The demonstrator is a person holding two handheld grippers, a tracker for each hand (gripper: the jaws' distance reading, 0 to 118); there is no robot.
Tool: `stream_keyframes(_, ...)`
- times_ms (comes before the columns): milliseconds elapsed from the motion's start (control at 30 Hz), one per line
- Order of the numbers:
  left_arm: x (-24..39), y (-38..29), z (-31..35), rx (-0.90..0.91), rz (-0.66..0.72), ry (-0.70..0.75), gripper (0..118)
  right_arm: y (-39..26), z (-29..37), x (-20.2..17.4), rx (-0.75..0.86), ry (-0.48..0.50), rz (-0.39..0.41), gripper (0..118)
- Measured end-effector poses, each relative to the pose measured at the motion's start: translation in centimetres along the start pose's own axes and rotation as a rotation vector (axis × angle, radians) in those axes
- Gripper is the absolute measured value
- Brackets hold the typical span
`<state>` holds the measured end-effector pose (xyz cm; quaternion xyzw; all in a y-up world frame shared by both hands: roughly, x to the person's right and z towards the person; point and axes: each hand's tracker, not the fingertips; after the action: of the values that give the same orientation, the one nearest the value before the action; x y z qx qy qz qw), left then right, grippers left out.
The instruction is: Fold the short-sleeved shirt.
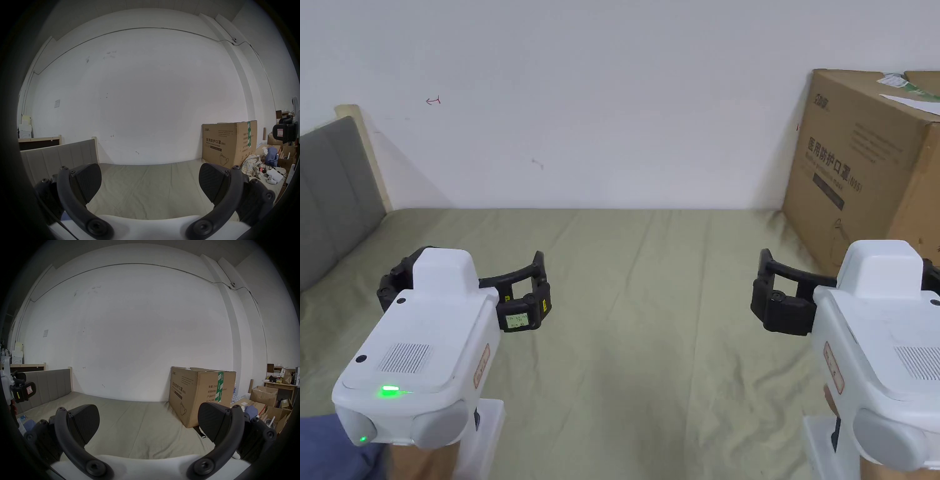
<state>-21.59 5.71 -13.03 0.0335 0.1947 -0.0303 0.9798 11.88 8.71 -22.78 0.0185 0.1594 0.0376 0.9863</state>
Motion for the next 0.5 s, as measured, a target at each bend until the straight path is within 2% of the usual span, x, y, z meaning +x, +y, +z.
stream_keyframes(500,-0.12,-0.03,0.14,0.002,0.009,0.004,118,0.19,0.11,0.01,0.001,-0.002,0.007,118)
